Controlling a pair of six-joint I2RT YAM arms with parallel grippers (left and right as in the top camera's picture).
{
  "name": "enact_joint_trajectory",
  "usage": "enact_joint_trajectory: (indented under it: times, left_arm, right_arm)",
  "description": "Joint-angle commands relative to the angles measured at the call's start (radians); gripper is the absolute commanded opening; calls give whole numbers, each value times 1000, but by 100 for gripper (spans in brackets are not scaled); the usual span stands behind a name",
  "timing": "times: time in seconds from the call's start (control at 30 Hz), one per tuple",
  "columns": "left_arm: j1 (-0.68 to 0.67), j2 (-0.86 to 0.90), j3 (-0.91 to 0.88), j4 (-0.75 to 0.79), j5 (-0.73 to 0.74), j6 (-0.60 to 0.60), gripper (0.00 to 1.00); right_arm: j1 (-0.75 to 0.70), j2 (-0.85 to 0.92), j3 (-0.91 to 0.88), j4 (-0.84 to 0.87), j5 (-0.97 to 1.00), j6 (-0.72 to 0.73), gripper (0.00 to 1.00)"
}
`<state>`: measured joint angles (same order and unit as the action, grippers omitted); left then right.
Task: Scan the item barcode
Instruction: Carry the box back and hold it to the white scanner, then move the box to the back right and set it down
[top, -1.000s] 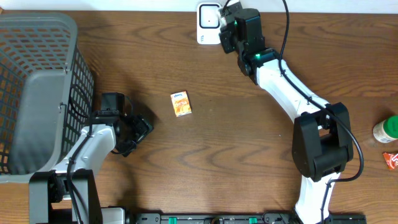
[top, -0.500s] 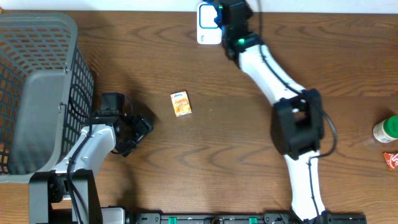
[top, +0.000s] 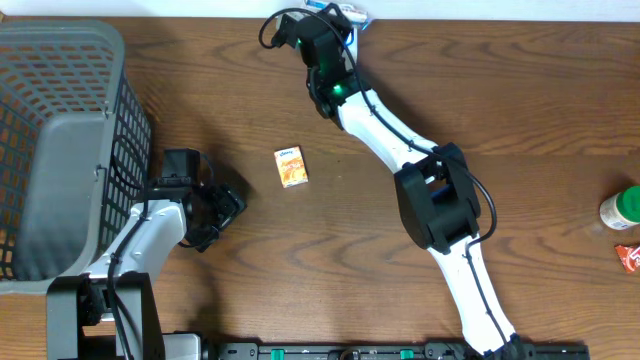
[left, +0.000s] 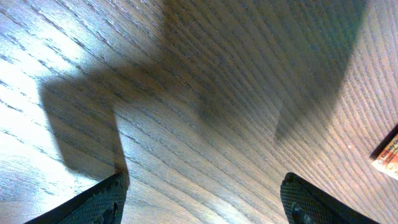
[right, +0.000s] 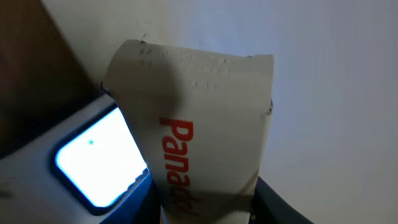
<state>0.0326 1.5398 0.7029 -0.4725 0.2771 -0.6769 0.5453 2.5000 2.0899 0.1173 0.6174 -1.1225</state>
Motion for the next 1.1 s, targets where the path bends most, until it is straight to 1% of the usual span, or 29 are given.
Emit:
enact_joint_trajectory:
  times: [0.0, 0.13, 0.4, 0.63, 0.77, 0.93, 1.07]
  left_arm:
    - [24, 118, -125, -42, -189, 14, 82]
    - [24, 118, -125, -42, -189, 14, 82]
    - [24, 118, -125, -42, -189, 14, 83]
    - [24, 118, -125, -42, -189, 14, 82]
    - [24, 118, -125, -42, -189, 14, 82]
    - [24, 118, -125, -42, -189, 14, 82]
    - [24, 118, -125, -42, -189, 14, 82]
  right_arm:
    - [-8, -1, 31, 5, 29, -110, 36]
    - [-6, -1, 31, -8, 29, -112, 35]
    - [26, -8, 31, -141, 3, 14, 35]
    - [29, -116, 31, -365, 70, 186, 30]
    - [-8, -193, 31, -550, 166, 333, 29]
    - [-85, -232, 31, -823, 202, 547, 27]
    - [-204, -231, 30, -1069, 175, 792, 27]
